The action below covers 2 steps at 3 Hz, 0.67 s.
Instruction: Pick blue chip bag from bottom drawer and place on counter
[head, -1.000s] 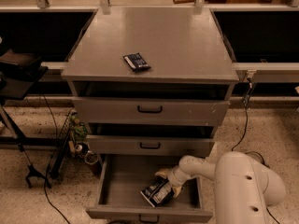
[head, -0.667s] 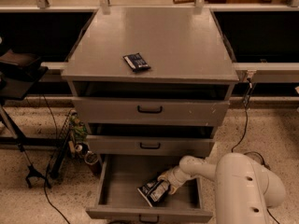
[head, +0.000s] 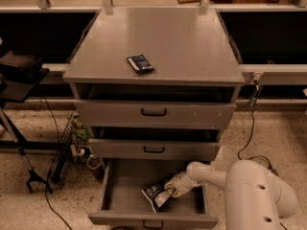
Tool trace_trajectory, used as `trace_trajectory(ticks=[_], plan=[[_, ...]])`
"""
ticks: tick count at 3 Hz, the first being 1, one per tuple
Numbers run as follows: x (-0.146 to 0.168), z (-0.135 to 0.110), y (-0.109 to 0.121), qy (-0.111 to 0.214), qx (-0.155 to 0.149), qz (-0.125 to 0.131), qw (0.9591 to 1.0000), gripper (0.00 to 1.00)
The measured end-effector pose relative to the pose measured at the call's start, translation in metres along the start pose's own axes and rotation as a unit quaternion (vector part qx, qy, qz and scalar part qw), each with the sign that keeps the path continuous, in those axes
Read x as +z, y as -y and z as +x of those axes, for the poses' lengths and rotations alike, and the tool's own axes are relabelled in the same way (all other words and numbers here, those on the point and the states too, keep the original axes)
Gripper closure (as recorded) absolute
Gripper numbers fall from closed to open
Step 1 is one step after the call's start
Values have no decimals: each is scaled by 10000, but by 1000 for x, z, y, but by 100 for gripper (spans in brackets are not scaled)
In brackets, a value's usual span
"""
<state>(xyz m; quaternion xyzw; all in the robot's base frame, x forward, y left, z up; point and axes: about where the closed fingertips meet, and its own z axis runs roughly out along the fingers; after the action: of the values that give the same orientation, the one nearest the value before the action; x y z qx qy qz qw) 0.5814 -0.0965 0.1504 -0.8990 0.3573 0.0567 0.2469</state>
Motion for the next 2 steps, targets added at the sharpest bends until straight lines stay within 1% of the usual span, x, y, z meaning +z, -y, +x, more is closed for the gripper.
trace_trajectory(ticks=[1, 2], plan=[[-10, -4, 0, -22, -17, 180, 9998, 100], [-40, -12, 1, -177, 5, 510, 9985, 100]])
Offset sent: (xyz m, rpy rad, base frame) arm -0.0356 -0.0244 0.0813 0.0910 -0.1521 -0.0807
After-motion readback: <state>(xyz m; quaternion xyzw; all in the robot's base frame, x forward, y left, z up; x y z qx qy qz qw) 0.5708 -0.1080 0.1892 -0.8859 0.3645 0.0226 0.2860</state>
